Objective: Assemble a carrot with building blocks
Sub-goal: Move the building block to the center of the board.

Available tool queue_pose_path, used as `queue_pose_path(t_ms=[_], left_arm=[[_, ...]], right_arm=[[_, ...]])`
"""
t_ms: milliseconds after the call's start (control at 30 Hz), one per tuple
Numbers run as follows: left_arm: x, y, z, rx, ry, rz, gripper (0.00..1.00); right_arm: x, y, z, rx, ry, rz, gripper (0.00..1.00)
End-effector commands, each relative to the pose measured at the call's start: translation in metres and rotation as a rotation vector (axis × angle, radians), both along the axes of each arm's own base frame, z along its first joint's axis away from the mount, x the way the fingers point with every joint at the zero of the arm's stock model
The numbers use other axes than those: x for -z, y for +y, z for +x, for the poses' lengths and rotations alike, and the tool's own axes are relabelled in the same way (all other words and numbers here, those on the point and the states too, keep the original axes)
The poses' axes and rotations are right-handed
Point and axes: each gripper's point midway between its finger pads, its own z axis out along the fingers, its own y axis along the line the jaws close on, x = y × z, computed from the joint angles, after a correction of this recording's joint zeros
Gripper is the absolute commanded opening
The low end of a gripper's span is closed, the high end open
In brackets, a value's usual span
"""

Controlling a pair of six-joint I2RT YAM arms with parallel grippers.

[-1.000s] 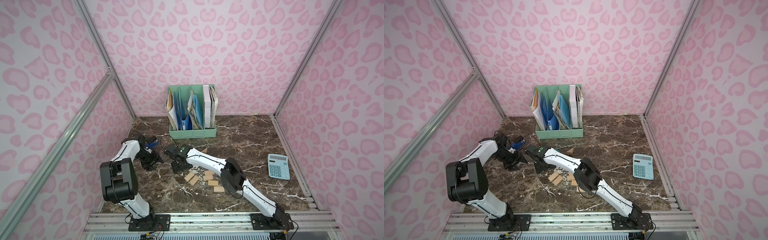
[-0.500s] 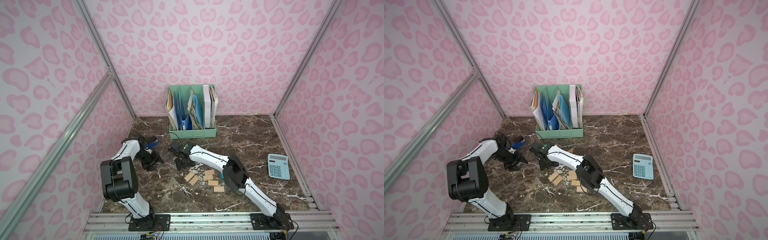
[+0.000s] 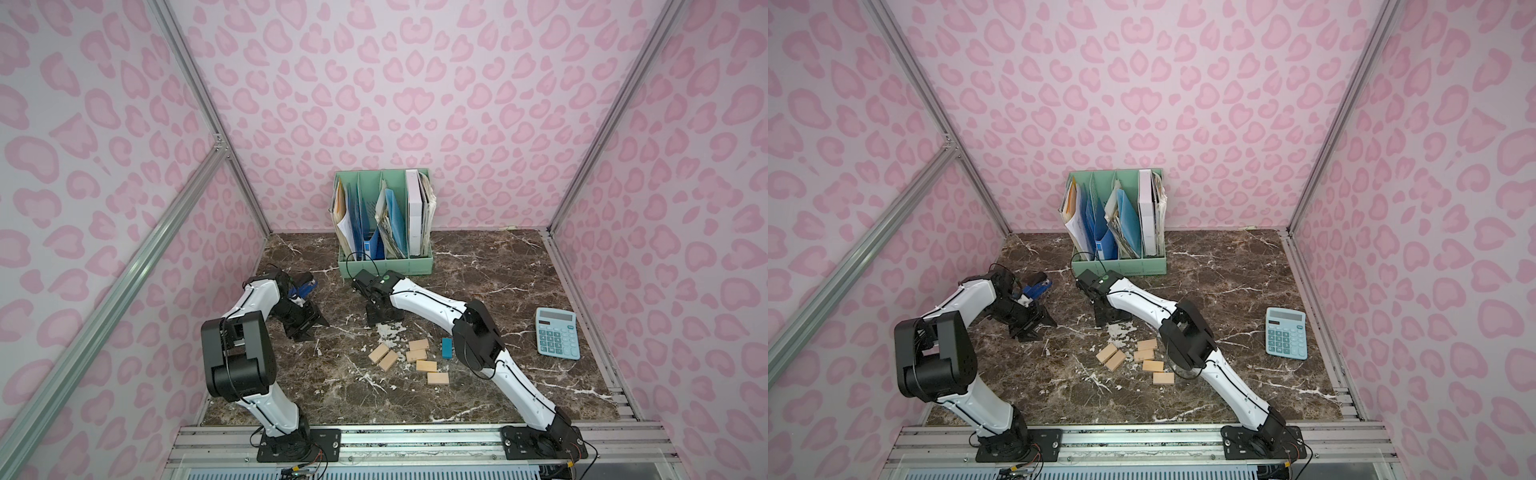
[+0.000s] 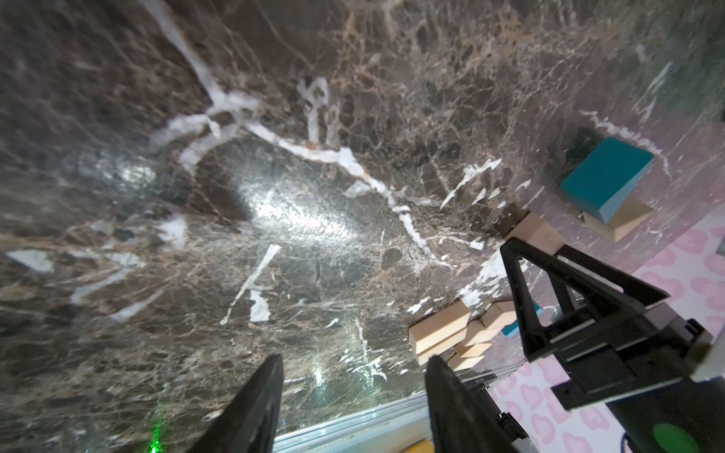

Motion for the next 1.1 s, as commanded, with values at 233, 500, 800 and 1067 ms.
queue_pose_path(t_ms=[233,500,800,1067], left_arm=[[0.000,-0.003,0.004,0.006,-0.004,-0.034,0.59],[0.005,-0.004,0.005,0.008,0.006,-0.045,0.59],[0.006,-0.004,0.005,0.010,0.012,-0.050,0.58],[0.006,-0.005,0.005,0.008,0.013,-0.053,0.58]], right_arm=[[0.002,-0.008,0.003,-0.003,0.007,-0.040,0.63],[0.002,-0.012,0.000,0.002,0.016,-0.057,0.64],[0.000,-0.015,0.003,0.010,0.006,-0.066,0.64],[-0.001,-0.016,0.003,0.008,0.002,-0.071,0.65]])
